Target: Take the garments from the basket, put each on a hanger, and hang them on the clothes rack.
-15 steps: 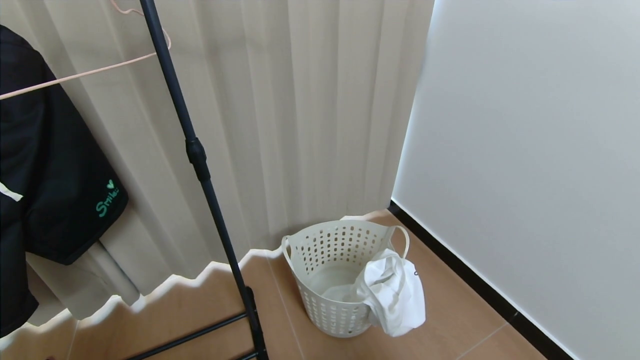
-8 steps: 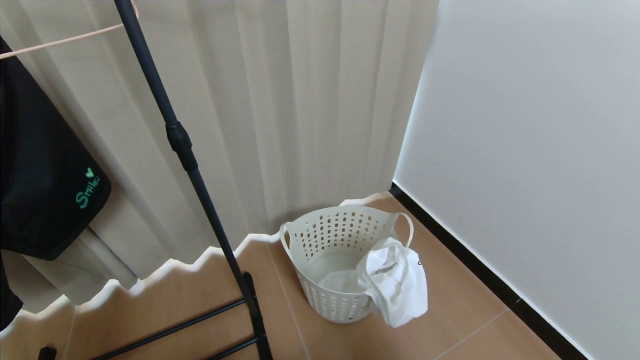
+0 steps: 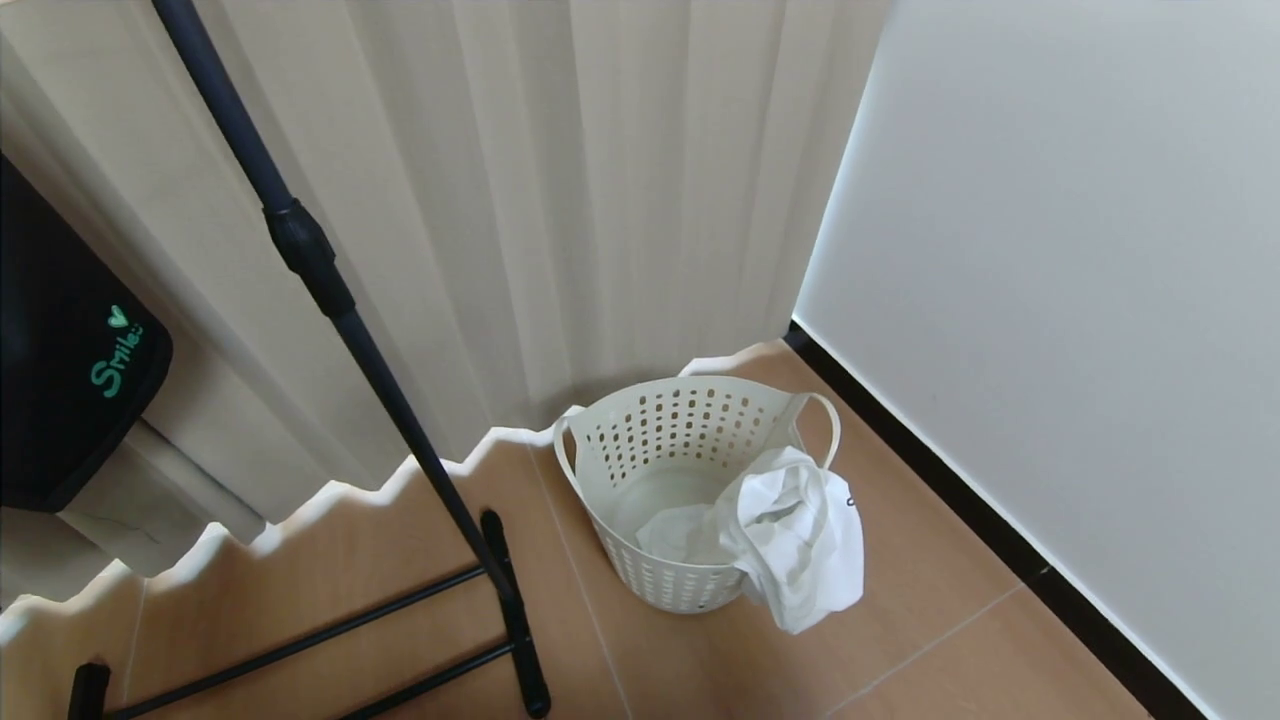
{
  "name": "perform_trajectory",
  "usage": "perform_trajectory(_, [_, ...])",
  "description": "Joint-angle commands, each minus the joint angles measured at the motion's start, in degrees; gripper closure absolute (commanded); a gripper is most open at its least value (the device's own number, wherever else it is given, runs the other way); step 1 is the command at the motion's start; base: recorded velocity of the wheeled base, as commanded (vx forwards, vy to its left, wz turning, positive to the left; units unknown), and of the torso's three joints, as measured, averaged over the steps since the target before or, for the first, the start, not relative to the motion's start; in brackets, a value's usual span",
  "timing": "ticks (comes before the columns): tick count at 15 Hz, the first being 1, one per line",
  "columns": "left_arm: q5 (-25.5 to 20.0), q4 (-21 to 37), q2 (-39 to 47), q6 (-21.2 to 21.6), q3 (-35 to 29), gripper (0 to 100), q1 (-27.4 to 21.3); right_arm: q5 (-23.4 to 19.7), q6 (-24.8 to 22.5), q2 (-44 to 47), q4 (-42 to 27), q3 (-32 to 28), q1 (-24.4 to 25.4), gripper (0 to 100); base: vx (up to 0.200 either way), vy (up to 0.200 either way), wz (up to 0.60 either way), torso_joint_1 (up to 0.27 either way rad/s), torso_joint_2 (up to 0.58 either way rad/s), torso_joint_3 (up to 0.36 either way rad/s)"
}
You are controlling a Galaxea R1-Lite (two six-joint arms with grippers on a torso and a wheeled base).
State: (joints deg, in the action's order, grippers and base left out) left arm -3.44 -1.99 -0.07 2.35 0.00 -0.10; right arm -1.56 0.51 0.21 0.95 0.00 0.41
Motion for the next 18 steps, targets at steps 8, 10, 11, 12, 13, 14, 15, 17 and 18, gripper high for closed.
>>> perform_trajectory(8, [0.0,0.0,0.1,-0.2,0.0,0,0.0,0.0,-0.1,0.1,0.0,0.0,0.0,0,0.0,0.0,0.0,0.001,0.0,-0.2])
perform_trajectory(10, [0.2,0.0,0.1,-0.3,0.0,0,0.0,0.0,-0.1,0.0,0.1,0.0,0.0,0,0.0,0.0,0.0,0.0,0.0,-0.188])
perform_trajectory(11, [0.2,0.0,0.1,-0.3,0.0,0,0.0,0.0,-0.3,0.0,0.0,0.0,0.0,0,0.0,0.0,0.0,0.002,0.0,-0.198])
perform_trajectory(12, [0.2,0.0,0.1,-0.3,0.0,0,0.0,-0.7,-1.4,0.7,-0.8,0.0,0.1,0,0.0,0.0,0.0,0.007,0.0,-0.168])
perform_trajectory(13, [0.2,0.0,0.1,-0.3,0.0,0,0.0,-1.2,-3.2,3.8,-1.2,0.0,0.7,0,0.0,0.0,0.0,-0.002,0.0,-0.1])
perform_trajectory(14, [0.3,0.0,0.1,-0.3,0.0,0,0.0,-1.3,-5.3,10.7,-1.7,-0.5,1.5,0,0.0,0.0,0.0,0.0,0.0,0.0])
perform_trajectory(15, [0.4,0.0,0.1,-0.3,0.0,0,0.0,-1.9,-6.0,15.9,-1.7,-1.1,2.3,0,0.0,0.0,0.0,0.0,0.0,0.0])
perform_trajectory(17, [0.3,0.0,0.1,0.0,0.0,0,0.0,-4.4,-6.3,38.8,2.1,-8.4,7.3,0,0.0,0.0,0.0,0.0,0.0,0.0])
perform_trajectory(18, [0.4,0.0,0.1,-0.2,0.0,0,0.0,-4.6,-6.8,46.3,3.1,-12.4,7.8,0,0.0,0.0,0.0,0.0,0.0,0.0])
